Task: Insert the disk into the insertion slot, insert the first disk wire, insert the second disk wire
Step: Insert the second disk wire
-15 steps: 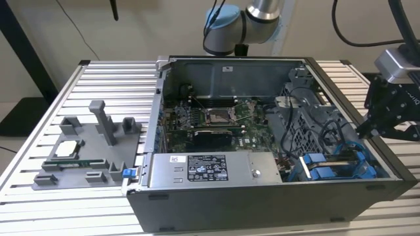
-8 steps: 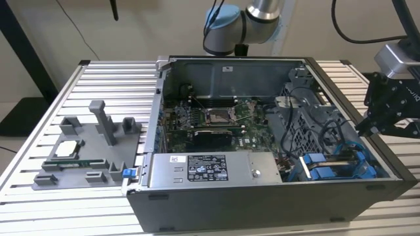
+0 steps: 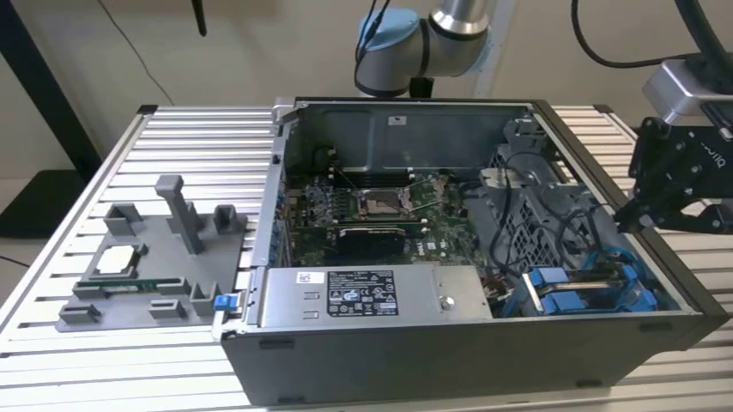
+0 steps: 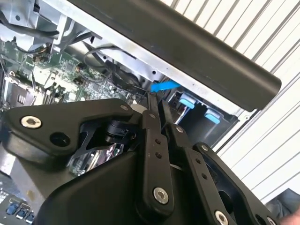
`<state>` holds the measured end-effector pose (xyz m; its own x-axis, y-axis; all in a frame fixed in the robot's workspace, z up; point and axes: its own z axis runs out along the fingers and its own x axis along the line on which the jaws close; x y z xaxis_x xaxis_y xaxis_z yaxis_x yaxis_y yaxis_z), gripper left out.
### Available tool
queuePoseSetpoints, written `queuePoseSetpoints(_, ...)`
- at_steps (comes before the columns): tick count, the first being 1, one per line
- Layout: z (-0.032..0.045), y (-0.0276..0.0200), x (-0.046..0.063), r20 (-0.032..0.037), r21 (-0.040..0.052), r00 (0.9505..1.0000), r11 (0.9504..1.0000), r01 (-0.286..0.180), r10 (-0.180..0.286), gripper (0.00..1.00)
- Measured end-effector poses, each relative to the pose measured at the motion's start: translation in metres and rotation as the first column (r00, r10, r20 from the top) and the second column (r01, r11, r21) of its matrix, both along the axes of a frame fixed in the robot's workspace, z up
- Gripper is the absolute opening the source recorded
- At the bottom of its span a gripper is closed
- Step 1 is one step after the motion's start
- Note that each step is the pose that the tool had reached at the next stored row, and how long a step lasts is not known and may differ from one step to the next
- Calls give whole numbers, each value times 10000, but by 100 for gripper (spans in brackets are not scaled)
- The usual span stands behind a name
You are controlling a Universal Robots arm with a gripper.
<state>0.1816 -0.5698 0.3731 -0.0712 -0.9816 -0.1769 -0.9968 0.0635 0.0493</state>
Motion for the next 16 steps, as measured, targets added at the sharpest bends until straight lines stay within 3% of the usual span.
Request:
queuePoseSetpoints(8, 59, 6, -126, 0, 4, 10000, 10000, 84, -84, 0)
queuePoseSetpoints(16, 68, 6, -260, -1, 2, 9999, 9999, 119, -119, 0)
